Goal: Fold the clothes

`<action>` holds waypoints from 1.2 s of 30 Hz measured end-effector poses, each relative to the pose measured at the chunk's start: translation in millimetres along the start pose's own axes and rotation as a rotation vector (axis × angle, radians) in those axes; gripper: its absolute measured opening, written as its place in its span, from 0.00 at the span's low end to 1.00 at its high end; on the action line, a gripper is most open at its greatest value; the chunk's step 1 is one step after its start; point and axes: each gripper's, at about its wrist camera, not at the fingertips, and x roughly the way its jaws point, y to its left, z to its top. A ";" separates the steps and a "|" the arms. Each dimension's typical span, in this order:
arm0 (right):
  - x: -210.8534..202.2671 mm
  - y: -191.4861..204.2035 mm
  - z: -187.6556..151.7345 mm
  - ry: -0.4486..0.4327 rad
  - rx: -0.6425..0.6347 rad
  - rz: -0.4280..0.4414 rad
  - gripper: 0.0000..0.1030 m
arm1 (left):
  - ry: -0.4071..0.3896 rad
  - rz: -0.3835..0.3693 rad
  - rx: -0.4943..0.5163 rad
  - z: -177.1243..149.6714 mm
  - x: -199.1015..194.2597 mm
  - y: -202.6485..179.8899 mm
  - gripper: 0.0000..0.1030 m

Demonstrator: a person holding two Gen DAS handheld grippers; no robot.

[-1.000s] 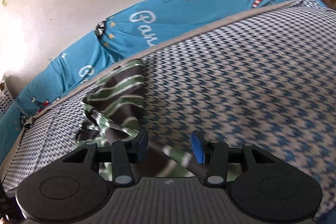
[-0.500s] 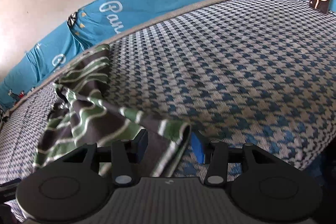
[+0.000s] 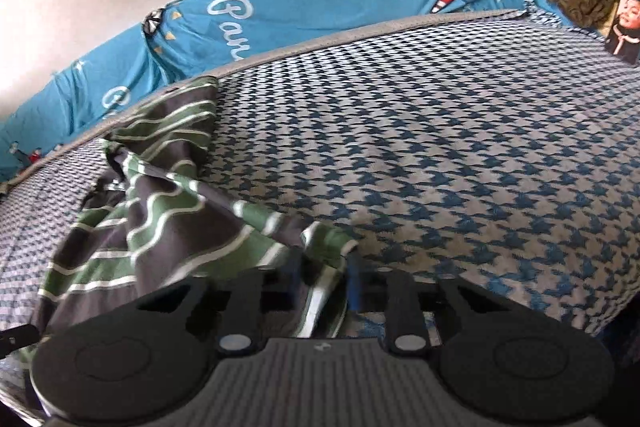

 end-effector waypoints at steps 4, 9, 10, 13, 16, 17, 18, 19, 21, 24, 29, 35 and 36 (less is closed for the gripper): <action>-8.0 6.2 -0.3 -0.032 -0.003 0.064 0.12 | 0.000 -0.001 -0.013 2.1 0.4 2.3 1.00; -24.4 23.6 -3.2 -0.070 0.013 0.240 0.12 | 0.002 0.006 -0.018 3.2 1.6 1.4 1.00; -26.6 30.4 -4.7 -0.070 0.005 0.273 0.12 | 0.002 0.005 -0.020 2.7 1.2 0.8 1.00; -34.4 52.4 -11.4 -0.061 -0.028 0.368 0.12 | 0.000 0.006 -0.037 2.9 -0.3 2.9 1.00; -41.0 75.6 -19.8 -0.042 -0.065 0.451 0.12 | -0.003 0.007 -0.058 3.6 -1.9 6.0 1.00; -42.6 83.7 -22.9 -0.035 -0.081 0.472 0.12 | -0.004 0.009 -0.065 3.8 -2.7 7.3 1.00; -44.2 91.9 -26.0 -0.027 -0.096 0.494 0.12 | -0.009 0.014 -0.077 4.1 -4.2 9.6 1.00; -45.8 100.2 -29.4 -0.020 -0.118 0.515 0.12 | -0.015 0.021 -0.090 5.0 -6.1 12.7 1.00; -48.8 116.6 -37.2 -0.005 -0.162 0.552 0.12 | -0.032 0.037 -0.120 6.7 -10.3 19.4 1.00; -47.9 140.3 -51.0 0.018 -0.241 0.589 0.12 | -0.064 0.060 -0.158 8.1 -18.0 29.4 1.00; -44.0 174.2 -74.2 0.051 -0.358 0.633 0.12 | -0.087 0.076 -0.185 8.8 -26.6 40.9 1.00; -36.1 191.0 -94.4 0.094 -0.463 0.616 0.12 | -0.088 0.063 -0.211 4.9 -30.9 48.9 1.00; -35.0 190.1 -95.9 0.104 -0.469 0.615 0.14 | -0.088 0.057 -0.213 4.8 -31.2 48.7 1.00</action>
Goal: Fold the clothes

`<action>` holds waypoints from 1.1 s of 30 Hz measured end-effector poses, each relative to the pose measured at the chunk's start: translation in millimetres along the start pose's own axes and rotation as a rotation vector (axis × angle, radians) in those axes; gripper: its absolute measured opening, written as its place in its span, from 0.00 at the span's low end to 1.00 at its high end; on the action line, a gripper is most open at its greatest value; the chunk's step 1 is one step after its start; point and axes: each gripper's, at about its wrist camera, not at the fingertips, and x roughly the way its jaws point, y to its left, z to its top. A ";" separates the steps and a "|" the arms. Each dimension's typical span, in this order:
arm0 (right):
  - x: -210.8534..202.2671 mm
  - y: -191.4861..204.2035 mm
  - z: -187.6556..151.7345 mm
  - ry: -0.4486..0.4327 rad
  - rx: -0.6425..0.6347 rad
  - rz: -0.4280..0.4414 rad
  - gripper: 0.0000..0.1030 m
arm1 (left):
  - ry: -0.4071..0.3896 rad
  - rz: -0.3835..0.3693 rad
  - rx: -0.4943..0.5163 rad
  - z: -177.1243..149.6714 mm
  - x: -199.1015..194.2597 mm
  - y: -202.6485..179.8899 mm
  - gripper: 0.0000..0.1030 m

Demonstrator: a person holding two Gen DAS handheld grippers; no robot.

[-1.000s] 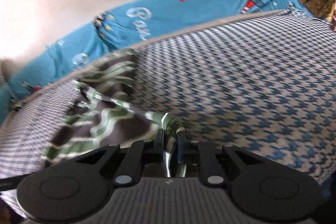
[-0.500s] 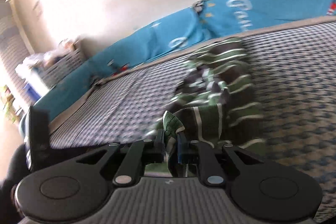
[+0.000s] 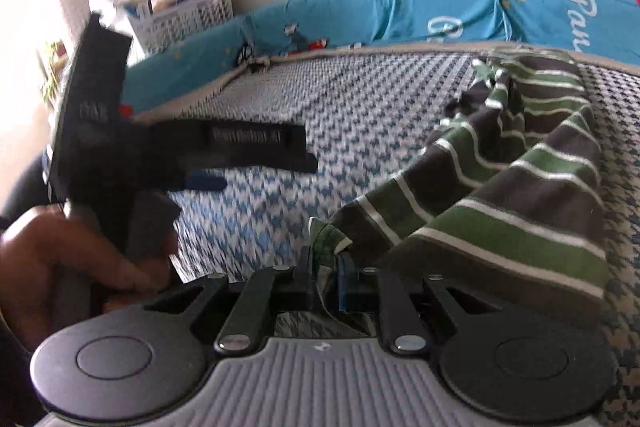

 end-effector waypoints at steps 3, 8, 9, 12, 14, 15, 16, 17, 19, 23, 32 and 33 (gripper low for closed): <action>1.3 -2.8 -6.1 0.045 -0.004 0.023 0.16 | 0.001 -0.004 -0.002 0.6 1.5 -1.5 1.00; -8.3 -5.1 -5.8 0.038 0.010 0.037 0.24 | 0.004 -0.010 -0.015 1.2 3.1 -1.6 1.00; -10.5 -6.6 -3.1 0.023 0.022 0.039 0.26 | 0.005 -0.012 -0.018 1.3 3.6 -1.2 1.00; -17.3 -11.1 4.8 -0.019 0.056 0.035 0.27 | 0.005 -0.019 -0.031 1.4 3.5 0.4 1.00; -20.0 -14.2 8.5 -0.038 0.064 0.009 0.27 | 0.007 -0.025 -0.044 1.4 3.0 1.1 1.00; -21.0 -16.3 10.5 -0.047 0.066 -0.006 0.27 | 0.010 -0.029 -0.049 1.1 3.1 1.0 1.00; -21.1 -18.9 13.0 -0.055 0.063 -0.024 0.27 | 0.013 -0.029 -0.051 1.0 3.4 0.5 1.00; -21.3 -21.4 15.5 -0.063 0.061 -0.041 0.27 | 0.016 -0.029 -0.054 0.8 3.7 0.0 1.00; -20.6 -27.2 21.7 -0.074 0.057 -0.072 0.28 | 0.022 -0.029 -0.054 0.4 4.9 -1.6 1.00; -15.6 -39.8 38.4 -0.093 0.041 -0.124 0.28 | 0.030 -0.030 -0.054 -0.4 6.9 -3.7 1.00; 11.6 -66.1 78.3 -0.106 -0.033 -0.212 0.34 | 0.077 -0.022 -0.050 -4.4 20.0 -6.4 1.00; 15.8 -70.2 81.5 -0.104 -0.041 -0.221 0.35 | 0.081 -0.019 -0.048 -4.9 21.5 -6.7 1.00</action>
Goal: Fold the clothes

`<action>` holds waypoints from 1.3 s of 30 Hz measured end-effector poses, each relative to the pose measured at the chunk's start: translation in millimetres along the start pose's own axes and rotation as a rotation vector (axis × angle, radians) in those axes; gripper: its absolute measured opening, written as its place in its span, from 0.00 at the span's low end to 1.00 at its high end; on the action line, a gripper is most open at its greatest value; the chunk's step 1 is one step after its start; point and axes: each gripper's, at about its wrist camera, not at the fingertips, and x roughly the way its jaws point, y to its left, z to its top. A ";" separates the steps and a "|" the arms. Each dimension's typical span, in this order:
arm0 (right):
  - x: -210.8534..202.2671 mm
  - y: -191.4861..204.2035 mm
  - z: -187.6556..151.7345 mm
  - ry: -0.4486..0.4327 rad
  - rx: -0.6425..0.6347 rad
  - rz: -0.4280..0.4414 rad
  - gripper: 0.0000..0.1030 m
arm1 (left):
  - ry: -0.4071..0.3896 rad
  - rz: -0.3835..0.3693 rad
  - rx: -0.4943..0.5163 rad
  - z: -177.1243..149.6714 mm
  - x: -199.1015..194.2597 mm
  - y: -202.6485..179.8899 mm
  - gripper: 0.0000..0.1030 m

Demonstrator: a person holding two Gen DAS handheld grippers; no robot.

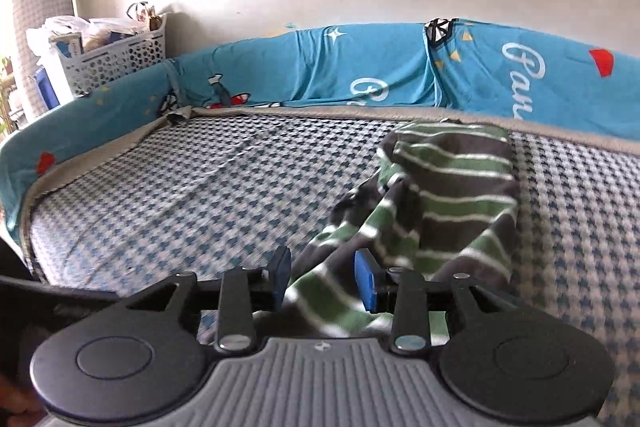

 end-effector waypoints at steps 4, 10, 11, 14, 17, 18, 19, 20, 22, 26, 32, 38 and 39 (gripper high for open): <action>20.4 -10.5 9.2 0.006 -0.030 -0.034 0.37 | -0.005 0.017 0.028 -1.9 3.2 -3.4 1.00; 49.0 -24.6 25.2 -0.012 -0.069 -0.084 0.39 | -0.016 0.043 0.087 -3.2 8.5 -12.0 1.00; 54.2 -25.6 26.4 -0.007 -0.079 -0.086 0.39 | -0.017 0.046 0.095 -3.3 9.4 -13.3 1.00; 70.0 -28.7 30.2 0.010 -0.110 -0.093 0.40 | -0.015 0.056 0.105 -2.6 12.5 -15.7 1.00; 86.5 -28.3 32.8 0.025 -0.153 -0.109 0.40 | -0.013 0.052 0.108 -0.6 14.9 -17.8 1.00; 91.5 -26.5 32.5 0.025 -0.177 -0.117 0.40 | -0.013 0.049 0.108 -0.4 14.9 -18.5 1.00; 95.7 -24.9 32.8 0.027 -0.203 -0.125 0.40 | -0.013 0.046 0.108 -0.2 14.8 -19.2 1.00; 100.2 -23.0 32.8 0.029 -0.237 -0.139 0.40 | -0.013 0.044 0.108 0.1 14.9 -19.9 1.00; 106.9 -19.9 31.5 0.031 -0.294 -0.176 0.38 | -0.014 0.042 0.112 0.3 15.2 -21.3 1.00; 113.5 -20.4 33.6 0.033 -0.294 -0.170 0.16 | -0.014 0.042 0.122 0.9 15.9 -23.5 1.00; 116.3 -30.1 56.5 -0.037 -0.094 -0.020 0.13 | -0.030 0.024 0.156 0.4 12.3 -28.5 1.00; 151.4 -36.1 54.0 0.074 0.001 0.093 0.32 | -0.026 0.025 0.147 2.3 14.0 -28.8 1.00; 155.3 -33.3 51.8 0.095 -0.018 0.097 0.36 | -0.024 0.025 0.143 2.8 14.7 -28.5 1.00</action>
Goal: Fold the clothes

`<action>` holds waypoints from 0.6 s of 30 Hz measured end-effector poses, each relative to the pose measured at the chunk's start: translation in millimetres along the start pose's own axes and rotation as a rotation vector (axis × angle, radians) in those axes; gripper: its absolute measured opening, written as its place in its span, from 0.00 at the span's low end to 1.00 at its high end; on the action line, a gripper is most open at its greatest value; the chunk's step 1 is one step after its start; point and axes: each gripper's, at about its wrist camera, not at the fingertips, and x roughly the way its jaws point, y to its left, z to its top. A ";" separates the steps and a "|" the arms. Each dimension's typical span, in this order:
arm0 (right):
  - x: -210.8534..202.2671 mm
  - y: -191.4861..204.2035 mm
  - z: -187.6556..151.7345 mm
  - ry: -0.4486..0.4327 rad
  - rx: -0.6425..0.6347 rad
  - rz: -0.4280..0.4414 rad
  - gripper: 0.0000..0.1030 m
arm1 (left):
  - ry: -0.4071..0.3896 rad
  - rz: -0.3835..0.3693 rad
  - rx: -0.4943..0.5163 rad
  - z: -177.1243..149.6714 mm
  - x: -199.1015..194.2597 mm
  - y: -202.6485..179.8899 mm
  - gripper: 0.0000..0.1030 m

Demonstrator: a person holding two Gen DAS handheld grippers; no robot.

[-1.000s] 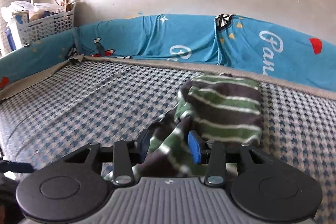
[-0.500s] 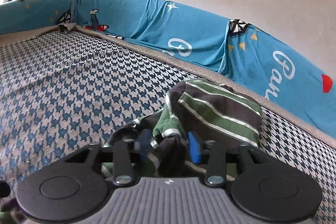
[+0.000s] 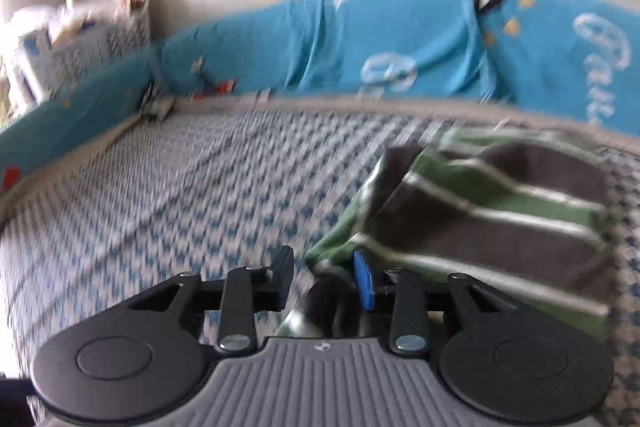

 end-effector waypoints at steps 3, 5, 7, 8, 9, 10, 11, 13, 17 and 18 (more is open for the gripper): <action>-4.9 5.3 0.9 -0.020 -0.028 -0.009 0.39 | -0.007 -0.005 -0.003 0.3 -0.6 -0.9 1.00; -13.7 3.3 4.4 -0.048 -0.007 0.003 0.39 | -0.025 -0.018 0.007 0.6 -3.9 -2.7 1.00; -25.1 -2.3 7.5 -0.076 0.026 0.018 0.39 | -0.043 -0.032 0.018 0.9 -7.2 -4.5 1.00; -30.4 -5.2 8.4 -0.082 0.032 0.017 0.39 | -0.052 -0.038 0.023 1.1 -8.9 -5.4 1.00; -36.8 -7.1 7.1 -0.088 0.039 0.012 0.39 | -0.060 -0.047 0.029 0.9 -10.3 -6.6 1.00; -43.1 -9.0 5.9 -0.093 0.045 0.008 0.39 | -0.062 -0.059 0.038 -0.2 -11.3 -8.6 1.00; -48.2 -13.2 4.6 -0.091 0.054 0.002 0.39 | -0.065 -0.071 0.047 -1.3 -12.3 -10.5 1.00; -58.2 -17.2 -0.2 -0.075 0.074 -0.013 0.39 | -0.077 -0.087 0.062 -3.2 -15.0 -13.7 1.00; -79.8 -25.9 -12.0 -0.047 0.127 -0.044 0.39 | -0.104 -0.094 0.091 -4.6 -18.8 -19.0 1.00; -84.8 -27.1 -14.8 -0.042 0.135 -0.048 0.39 | -0.094 -0.098 0.096 -4.7 -16.9 -20.4 1.00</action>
